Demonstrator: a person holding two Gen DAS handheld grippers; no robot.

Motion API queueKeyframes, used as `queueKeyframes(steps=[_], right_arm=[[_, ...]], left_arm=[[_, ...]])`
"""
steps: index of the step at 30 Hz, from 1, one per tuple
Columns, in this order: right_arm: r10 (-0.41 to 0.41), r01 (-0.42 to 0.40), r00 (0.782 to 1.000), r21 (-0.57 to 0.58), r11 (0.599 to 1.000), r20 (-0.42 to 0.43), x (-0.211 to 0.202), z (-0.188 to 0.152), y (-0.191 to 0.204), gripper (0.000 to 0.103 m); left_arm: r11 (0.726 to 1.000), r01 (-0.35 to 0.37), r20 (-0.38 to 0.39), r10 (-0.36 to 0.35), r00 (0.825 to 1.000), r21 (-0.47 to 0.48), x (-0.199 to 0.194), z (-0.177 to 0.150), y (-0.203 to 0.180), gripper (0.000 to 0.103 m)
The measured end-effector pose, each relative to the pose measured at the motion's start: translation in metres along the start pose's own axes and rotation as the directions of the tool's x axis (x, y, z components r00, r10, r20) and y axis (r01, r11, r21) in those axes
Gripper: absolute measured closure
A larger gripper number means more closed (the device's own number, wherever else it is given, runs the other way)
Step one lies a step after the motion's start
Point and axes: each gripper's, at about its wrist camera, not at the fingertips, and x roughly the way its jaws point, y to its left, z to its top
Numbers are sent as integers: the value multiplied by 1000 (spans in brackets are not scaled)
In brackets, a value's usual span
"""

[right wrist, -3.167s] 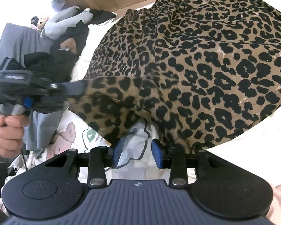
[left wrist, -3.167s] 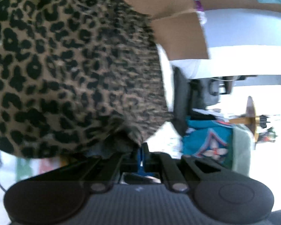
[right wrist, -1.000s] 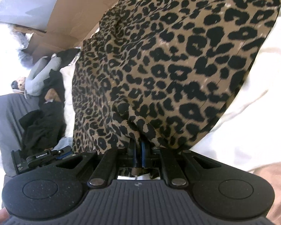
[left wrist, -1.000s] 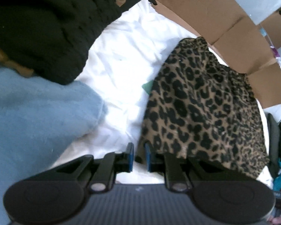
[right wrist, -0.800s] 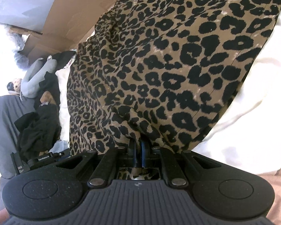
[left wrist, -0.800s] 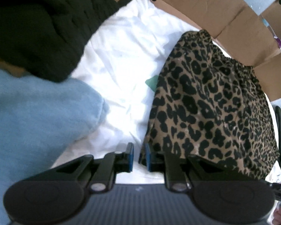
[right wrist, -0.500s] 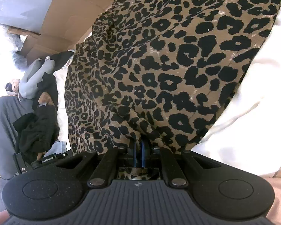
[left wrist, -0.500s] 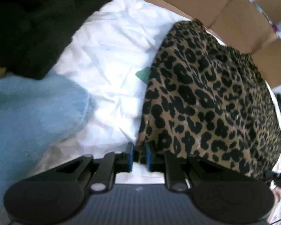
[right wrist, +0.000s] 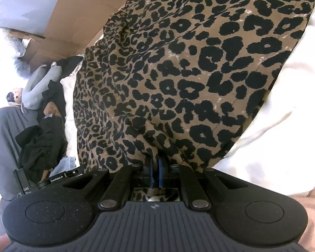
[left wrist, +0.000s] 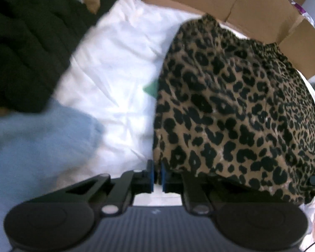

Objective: Fold clothes

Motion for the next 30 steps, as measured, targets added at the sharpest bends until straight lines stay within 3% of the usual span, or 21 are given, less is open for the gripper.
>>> queueKeyframes(steps=[8,11,15,21,26,28,30], right_arm=[[39,-41,997,-32,999,-65,5,-11,17,100],[31,-36,995,-58,998,-94,12,-16,24,100],[5,-11,996,-64,998,-93,14,-18,22,100],[-27,22,997,-62,998,-71,11,-13,14,100],[-35,31,998,-62,998,-59,10,-9,12,100],[-38,34,998,-64,997,-57,10,-9,12,100],[-41,37,998,-64,997,-55,9,-9,11,100]], left_arm=[[994,-72,54,68,996,82,-35,26,-17,96],[995,-64,-16,66,998,71,-23,26,-16,93],[995,-54,-29,57,998,79,-13,14,-10,74],[995,-51,-41,55,998,89,7,4,-6,72],[994,-49,-52,54,997,97,25,-3,-4,61],[994,-48,-56,54,997,100,32,-5,-3,52],[992,-48,-54,54,997,115,34,-9,-6,54]])
